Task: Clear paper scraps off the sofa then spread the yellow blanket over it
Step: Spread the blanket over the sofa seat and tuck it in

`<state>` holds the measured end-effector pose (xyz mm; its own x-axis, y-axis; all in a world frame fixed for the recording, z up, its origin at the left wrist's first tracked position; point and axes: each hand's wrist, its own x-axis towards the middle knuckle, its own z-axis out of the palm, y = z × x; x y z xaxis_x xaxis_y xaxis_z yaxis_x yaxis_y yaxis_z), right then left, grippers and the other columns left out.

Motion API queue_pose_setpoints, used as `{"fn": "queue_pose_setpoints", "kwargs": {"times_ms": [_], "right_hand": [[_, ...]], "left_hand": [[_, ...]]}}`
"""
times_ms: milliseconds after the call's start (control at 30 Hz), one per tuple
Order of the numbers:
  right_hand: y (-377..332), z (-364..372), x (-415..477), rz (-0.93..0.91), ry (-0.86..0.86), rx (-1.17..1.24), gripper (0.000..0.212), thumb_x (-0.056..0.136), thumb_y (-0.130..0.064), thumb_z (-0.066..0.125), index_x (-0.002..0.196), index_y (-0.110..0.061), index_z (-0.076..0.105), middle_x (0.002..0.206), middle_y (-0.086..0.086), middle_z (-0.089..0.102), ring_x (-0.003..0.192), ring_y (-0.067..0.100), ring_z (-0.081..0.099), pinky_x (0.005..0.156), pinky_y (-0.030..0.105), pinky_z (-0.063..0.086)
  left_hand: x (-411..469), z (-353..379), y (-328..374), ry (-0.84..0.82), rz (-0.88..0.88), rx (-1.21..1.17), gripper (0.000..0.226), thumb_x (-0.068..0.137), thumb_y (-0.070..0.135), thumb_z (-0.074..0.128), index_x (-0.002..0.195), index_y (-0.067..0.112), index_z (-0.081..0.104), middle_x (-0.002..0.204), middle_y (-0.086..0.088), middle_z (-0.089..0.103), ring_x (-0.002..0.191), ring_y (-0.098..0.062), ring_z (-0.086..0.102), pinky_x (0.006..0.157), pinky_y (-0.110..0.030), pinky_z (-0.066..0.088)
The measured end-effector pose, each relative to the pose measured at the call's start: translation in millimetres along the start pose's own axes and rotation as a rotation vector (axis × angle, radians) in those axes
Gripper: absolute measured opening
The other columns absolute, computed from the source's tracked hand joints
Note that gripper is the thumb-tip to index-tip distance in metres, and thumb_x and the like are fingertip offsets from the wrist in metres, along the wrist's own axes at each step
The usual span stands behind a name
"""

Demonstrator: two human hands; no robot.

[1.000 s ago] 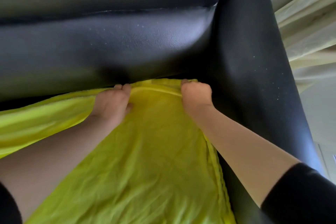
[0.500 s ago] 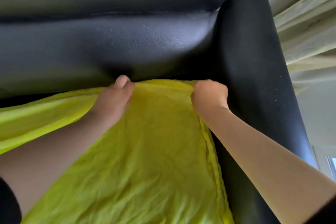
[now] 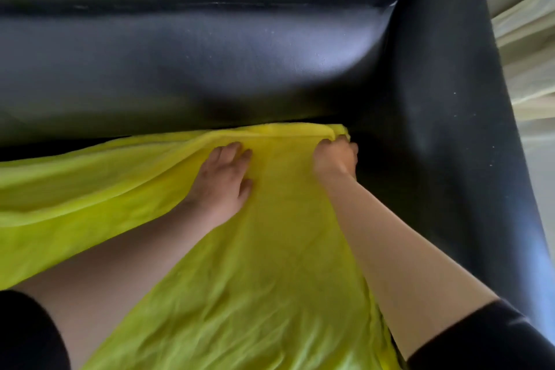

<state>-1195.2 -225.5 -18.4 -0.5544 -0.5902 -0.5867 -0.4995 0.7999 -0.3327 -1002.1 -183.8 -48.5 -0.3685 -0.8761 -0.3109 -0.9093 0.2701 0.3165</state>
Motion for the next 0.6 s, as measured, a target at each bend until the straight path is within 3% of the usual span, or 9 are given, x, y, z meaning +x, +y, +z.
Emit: {"fn": "queue_pose_setpoints", "kwargs": {"times_ms": [67,133,167,233,300,367,467,533,600], "right_hand": [[-4.7,8.8,-12.3,-0.076,-0.028,-0.117,0.067,0.097,-0.019,0.041,0.151,-0.003,0.006,0.158,0.019,0.007,0.144,0.036,0.014,0.116,0.039,0.02],[-8.7,16.6,-31.5,-0.257,-0.01,-0.291,0.075,0.094,-0.016,0.048,0.152,-0.008,0.002,0.16,0.016,-0.005,0.147,0.035,0.001,0.117,0.04,0.015],[-9.0,18.7,-39.9,-0.373,0.038,-0.358,0.074,0.092,-0.015,0.05,0.152,-0.009,0.009,0.16,0.016,0.0,0.147,0.034,0.005,0.116,0.04,0.019],[-14.6,30.2,-64.8,-0.62,0.073,-0.385,0.059,0.088,-0.011,0.052,0.144,-0.009,0.034,0.151,0.016,0.028,0.137,0.033,0.03,0.107,0.038,0.035],[-21.5,47.5,-94.1,-0.795,-0.049,-0.389,0.042,0.085,-0.01,0.053,0.127,-0.01,0.055,0.129,0.013,0.051,0.117,0.033,0.05,0.09,0.036,0.046],[-29.4,71.4,-121.4,-0.906,-0.182,-0.414,0.035,0.086,-0.011,0.053,0.12,-0.013,0.061,0.118,0.01,0.059,0.106,0.03,0.058,0.082,0.034,0.048],[-51.2,115.4,-157.8,-1.054,-0.228,-0.385,0.029,0.086,-0.01,0.055,0.113,-0.011,0.067,0.108,0.01,0.065,0.098,0.03,0.062,0.077,0.034,0.051],[-70.3,140.1,-173.4,-1.129,-0.216,-0.421,0.027,0.087,-0.009,0.055,0.11,-0.008,0.068,0.105,0.011,0.067,0.1,0.032,0.06,0.083,0.036,0.049],[-91.7,169.7,-187.5,-1.176,-0.226,-0.522,0.03,0.091,-0.014,0.051,0.119,-0.01,0.061,0.116,0.009,0.062,0.11,0.029,0.055,0.093,0.036,0.045]], "left_hand": [[-8.3,1.4,0.4,0.039,0.037,-0.065,0.048,0.087,0.02,0.059,0.133,0.007,0.051,0.141,-0.02,0.044,0.128,-0.04,0.043,0.111,-0.045,0.035],[-21.9,-6.6,-6.5,0.15,0.014,-0.159,0.035,0.081,0.007,0.062,0.116,0.005,0.062,0.12,-0.019,0.058,0.11,-0.038,0.056,0.099,-0.042,0.046],[-28.8,-12.7,-13.0,0.209,-0.02,-0.203,0.03,0.079,0.004,0.063,0.108,0.006,0.064,0.109,-0.016,0.06,0.101,-0.035,0.059,0.092,-0.038,0.049],[-52.0,-28.5,-41.3,0.304,-0.12,-0.244,0.021,0.078,0.004,0.064,0.098,0.009,0.065,0.096,-0.011,0.06,0.089,-0.031,0.06,0.081,-0.036,0.051],[-83.2,-41.8,-78.9,0.355,-0.216,-0.244,0.016,0.079,0.005,0.064,0.094,0.011,0.064,0.093,-0.008,0.059,0.079,-0.029,0.062,0.072,-0.036,0.052],[-116.0,-51.5,-121.1,0.38,-0.293,-0.188,0.014,0.08,0.004,0.064,0.093,0.011,0.063,0.093,-0.008,0.058,0.073,-0.029,0.063,0.065,-0.037,0.053],[-160.1,-64.4,-190.1,0.389,-0.385,-0.042,0.015,0.082,0.0,0.06,0.095,0.008,0.063,0.093,-0.012,0.06,0.077,-0.036,0.061,0.064,-0.043,0.053],[-176.2,-66.3,-237.2,0.339,-0.381,0.079,0.021,0.08,-0.001,0.06,0.099,0.005,0.065,0.092,-0.017,0.063,0.082,-0.04,0.058,0.072,-0.047,0.053],[-190.9,-73.8,-283.5,0.209,-0.346,0.158,0.035,0.072,-0.002,0.068,0.107,0.002,0.067,0.098,-0.019,0.067,0.087,-0.042,0.058,0.08,-0.049,0.053]]}}
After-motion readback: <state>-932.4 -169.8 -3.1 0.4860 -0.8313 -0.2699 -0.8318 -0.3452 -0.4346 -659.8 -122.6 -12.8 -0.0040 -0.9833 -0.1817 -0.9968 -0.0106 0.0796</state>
